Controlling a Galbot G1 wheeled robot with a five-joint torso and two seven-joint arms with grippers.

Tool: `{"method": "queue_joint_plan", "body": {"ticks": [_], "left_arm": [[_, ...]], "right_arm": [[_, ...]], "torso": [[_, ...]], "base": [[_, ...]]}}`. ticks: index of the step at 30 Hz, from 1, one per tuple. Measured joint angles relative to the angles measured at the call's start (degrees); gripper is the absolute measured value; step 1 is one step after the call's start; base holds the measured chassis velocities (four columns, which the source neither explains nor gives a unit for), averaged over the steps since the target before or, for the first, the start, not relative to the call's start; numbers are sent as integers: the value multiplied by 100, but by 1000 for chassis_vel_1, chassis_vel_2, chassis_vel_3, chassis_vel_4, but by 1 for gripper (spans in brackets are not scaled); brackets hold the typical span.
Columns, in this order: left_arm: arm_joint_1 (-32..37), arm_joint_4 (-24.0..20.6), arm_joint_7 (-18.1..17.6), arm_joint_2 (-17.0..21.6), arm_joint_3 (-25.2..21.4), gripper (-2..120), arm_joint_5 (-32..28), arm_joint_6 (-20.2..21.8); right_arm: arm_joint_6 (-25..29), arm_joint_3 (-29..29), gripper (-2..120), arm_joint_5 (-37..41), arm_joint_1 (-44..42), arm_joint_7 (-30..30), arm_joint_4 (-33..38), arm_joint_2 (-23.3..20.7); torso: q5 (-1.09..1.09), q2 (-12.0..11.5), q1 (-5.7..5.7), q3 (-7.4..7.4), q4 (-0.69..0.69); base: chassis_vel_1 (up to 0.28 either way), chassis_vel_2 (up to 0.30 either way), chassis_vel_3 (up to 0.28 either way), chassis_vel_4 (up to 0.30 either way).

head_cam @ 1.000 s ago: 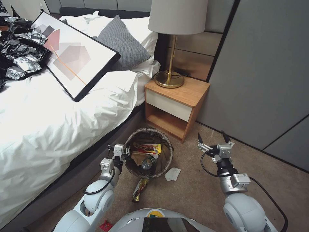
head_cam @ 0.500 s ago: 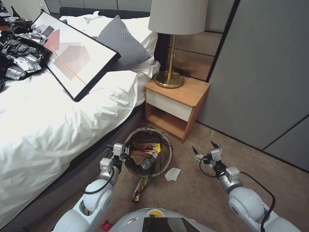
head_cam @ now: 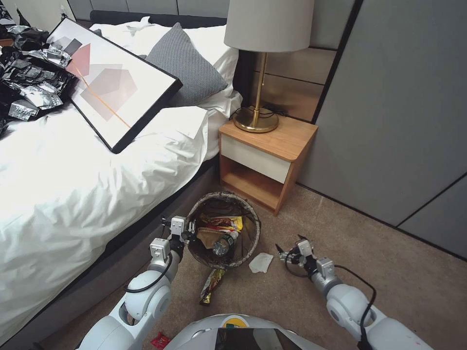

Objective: Pick up the trash bin, then pick up the garbage from the floor and place it into the trash bin.

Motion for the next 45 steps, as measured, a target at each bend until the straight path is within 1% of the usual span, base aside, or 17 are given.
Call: {"method": "queue_joint_plan", "body": {"ticks": [1,2,4,5,6,9,11,12,13,17,26,37,45], "left_arm": [[5,0,2,1,-1,3,0,0],[5,0,2,1,-1,3,0,0],[15,-2,2,1,-3,3,0,0],[26,-5,4,0,-13,3,0,-1],[26,-5,4,0,-13,3,0,-1],[52,-8,7,-4,-48,3,4,-13],[57,-8,8,-6,-52,3,5,-14],[63,-9,9,-14,-62,3,6,-16],[63,-9,9,-14,-62,3,6,-16],[64,-15,10,-33,-82,3,10,-18],[58,-15,12,-77,-44,3,35,-19],[97,-38,18,-91,-125,3,45,-32],[82,-28,21,-94,-120,3,41,-40]], "right_arm": [[62,-186,100,-68,173,-67,-240,78],[62,-186,100,-68,173,-67,-240,78],[133,-336,100,-179,312,-113,-457,154],[170,-492,100,-261,431,-144,-659,235],[170,-492,100,-261,431,-144,-659,235],[261,-772,100,-470,657,-212,-1082,416],[268,-822,100,-502,695,-214,-1161,457],[308,-913,100,-615,771,-215,-1340,546],[308,-913,100,-615,771,-215,-1340,546],[368,-1065,100,-823,929,-203,-1727,747],[453,-1175,100,-969,1210,-194,-2091,1023],[481,-1446,100,-1213,1656,-170,-2756,1593],[471,-1467,100,-1226,1666,-172,-2820,1726]], "torso": [[1,0,0,0,-1],[1,0,0,0,-1],[0,0,0,0,1],[0,0,0,0,0],[0,0,0,0,0],[0,0,0,0,0],[0,0,0,0,0],[0,0,0,0,0],[0,0,0,0,0],[0,0,0,0,0],[0,0,0,0,-1],[0,0,0,0,0],[0,0,0,0,0]], "base": [[0,0,0,0],[0,0,0,0],[0,0,0,0],[0,0,0,0],[0,0,0,0],[0,0,0,0],[0,0,0,0],[0,0,0,0],[0,0,0,0],[0,0,0,0],[0,0,0,0],[0,0,0,0],[0,0,0,0]]}}
